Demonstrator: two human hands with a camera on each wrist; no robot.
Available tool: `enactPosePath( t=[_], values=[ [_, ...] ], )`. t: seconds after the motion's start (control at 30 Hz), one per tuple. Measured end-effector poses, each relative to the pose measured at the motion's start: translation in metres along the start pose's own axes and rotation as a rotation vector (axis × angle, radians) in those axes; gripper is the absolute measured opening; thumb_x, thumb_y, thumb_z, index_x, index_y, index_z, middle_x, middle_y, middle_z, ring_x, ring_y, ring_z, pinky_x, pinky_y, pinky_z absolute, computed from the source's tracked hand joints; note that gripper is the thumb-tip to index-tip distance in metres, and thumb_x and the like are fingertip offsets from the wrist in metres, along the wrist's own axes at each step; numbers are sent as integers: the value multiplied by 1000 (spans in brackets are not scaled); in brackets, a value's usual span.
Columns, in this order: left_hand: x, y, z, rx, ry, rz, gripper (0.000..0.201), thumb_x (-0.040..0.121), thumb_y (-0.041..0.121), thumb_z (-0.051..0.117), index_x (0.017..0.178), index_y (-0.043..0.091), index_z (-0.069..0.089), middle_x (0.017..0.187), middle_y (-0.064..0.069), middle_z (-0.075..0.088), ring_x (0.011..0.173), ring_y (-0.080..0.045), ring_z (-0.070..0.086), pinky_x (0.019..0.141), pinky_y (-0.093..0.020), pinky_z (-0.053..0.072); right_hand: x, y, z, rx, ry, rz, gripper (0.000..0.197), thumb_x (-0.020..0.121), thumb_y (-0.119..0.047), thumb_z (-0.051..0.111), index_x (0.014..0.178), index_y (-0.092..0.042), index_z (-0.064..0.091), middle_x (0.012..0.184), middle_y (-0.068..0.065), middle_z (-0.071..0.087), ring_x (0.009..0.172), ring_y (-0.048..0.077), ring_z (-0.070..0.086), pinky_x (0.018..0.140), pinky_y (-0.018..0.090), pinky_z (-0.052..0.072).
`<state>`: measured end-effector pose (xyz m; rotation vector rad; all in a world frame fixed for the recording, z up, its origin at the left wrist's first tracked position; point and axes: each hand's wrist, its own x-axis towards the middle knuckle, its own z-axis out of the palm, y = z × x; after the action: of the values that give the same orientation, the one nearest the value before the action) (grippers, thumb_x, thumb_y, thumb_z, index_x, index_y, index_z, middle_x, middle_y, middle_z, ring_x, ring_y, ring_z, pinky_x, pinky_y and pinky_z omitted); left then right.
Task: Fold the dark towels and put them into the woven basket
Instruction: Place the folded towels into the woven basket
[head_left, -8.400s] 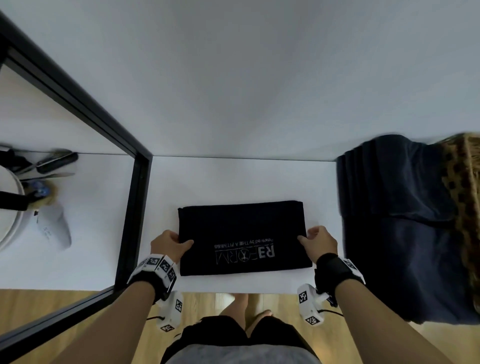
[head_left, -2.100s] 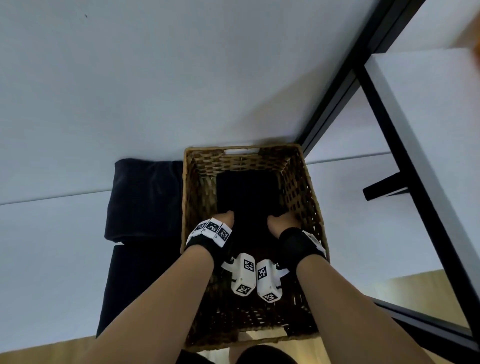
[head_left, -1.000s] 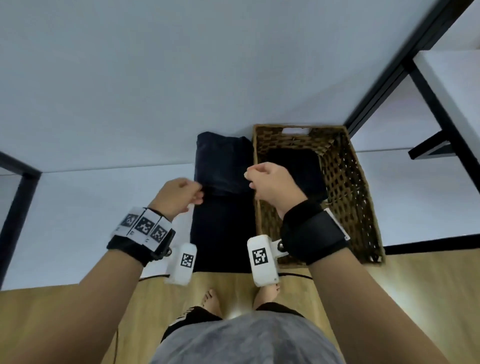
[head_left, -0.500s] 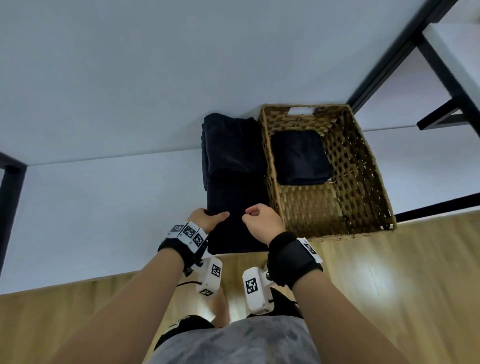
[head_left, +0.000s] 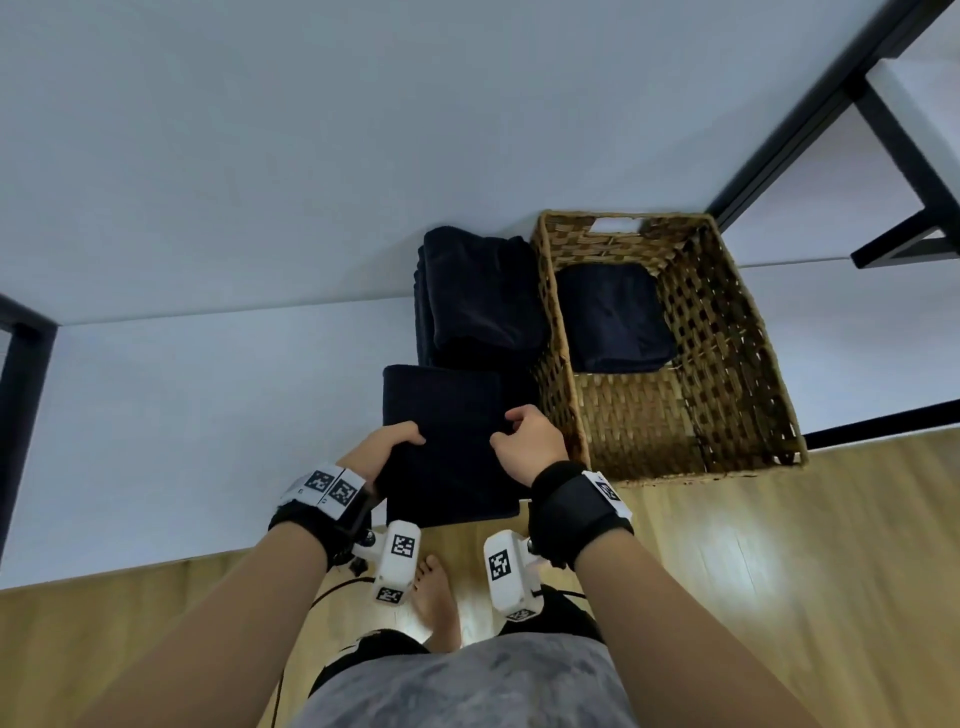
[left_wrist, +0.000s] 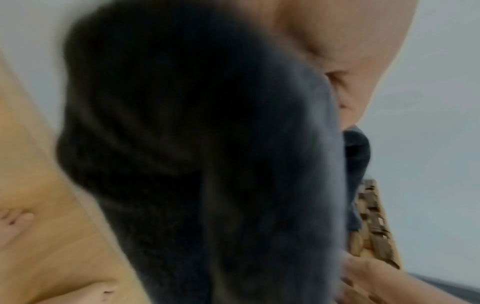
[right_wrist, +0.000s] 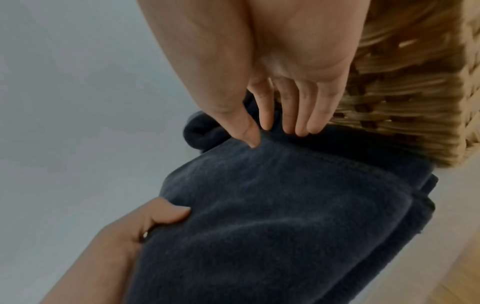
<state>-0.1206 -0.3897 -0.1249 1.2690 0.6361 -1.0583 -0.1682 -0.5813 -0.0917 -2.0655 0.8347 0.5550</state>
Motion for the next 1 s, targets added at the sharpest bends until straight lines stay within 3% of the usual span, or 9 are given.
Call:
enactPosePath(
  t=[0.1, 0.17, 0.23, 0.33, 0.4, 0.47, 0.6, 0.73, 1.0],
  values=[
    [2, 0, -6, 33, 24, 17, 30, 88, 21, 64, 113, 4, 64, 109, -18, 70, 104, -33, 66, 94, -44, 53, 12, 0, 13, 23, -69, 48, 67, 92, -41, 63, 145, -9, 37, 139, 11, 52, 124, 28, 53, 97, 31, 45],
    [5, 2, -3, 92, 47, 122, 28, 92, 21, 62, 118, 9, 58, 112, -16, 67, 102, -30, 66, 86, -41, 55, 20, 4, 20, 79, -109, 83, 75, 89, -50, 64, 144, -6, 37, 140, 11, 53, 125, 30, 53, 101, 34, 44],
    [7, 3, -1, 138, 82, 225, 24, 94, 19, 62, 115, 22, 52, 113, -8, 63, 100, -23, 64, 81, -36, 54, 26, 9, 25, 137, -115, 111, 82, 85, -55, 66, 143, -4, 39, 140, 11, 53, 125, 30, 53, 102, 35, 44],
    [5, 2, -1, 140, 47, 250, 23, 94, 21, 63, 111, 31, 52, 112, -1, 63, 102, -20, 64, 82, -34, 54, 31, 15, 29, 247, -118, 149, 86, 77, -61, 71, 137, -5, 48, 135, 9, 57, 120, 28, 56, 97, 33, 45],
    [1, 2, -2, 131, 34, 234, 29, 93, 25, 64, 118, 30, 52, 115, -3, 64, 104, -22, 65, 83, -36, 55, 31, 14, 29, 331, -152, 176, 85, 70, -63, 75, 130, -6, 55, 126, 7, 62, 106, 24, 60, 87, 31, 46],
    [-4, 4, -3, 112, 39, 231, 37, 92, 28, 65, 125, 27, 49, 117, -5, 63, 103, -23, 65, 79, -35, 56, 29, 11, 26, 377, -187, 181, 84, 64, -62, 80, 125, -8, 58, 117, 5, 64, 96, 21, 60, 86, 32, 50],
    [-21, 13, -4, 80, 9, 234, 39, 92, 32, 64, 127, 26, 48, 115, -6, 66, 98, -23, 69, 67, -31, 58, 17, 1, 13, 369, -211, 111, 86, 57, -56, 87, 124, -10, 58, 117, 2, 66, 105, 22, 63, 96, 39, 53],
    [-40, 27, -2, -33, -100, 242, 42, 90, 38, 63, 128, 21, 55, 118, -7, 70, 104, -23, 69, 75, -35, 59, -2, -13, -15, 438, -213, -24, 67, 64, -45, 88, 118, -15, 63, 112, -2, 70, 99, 15, 66, 90, 32, 55],
    [-67, 94, 74, -54, -222, 355, 34, 92, 29, 52, 120, 12, 64, 116, -9, 71, 102, -22, 70, 72, -32, 59, -23, -33, -124, 551, -10, -162, 63, 66, -46, 86, 118, -16, 65, 109, -2, 73, 96, 16, 71, 88, 37, 58]
  ],
)
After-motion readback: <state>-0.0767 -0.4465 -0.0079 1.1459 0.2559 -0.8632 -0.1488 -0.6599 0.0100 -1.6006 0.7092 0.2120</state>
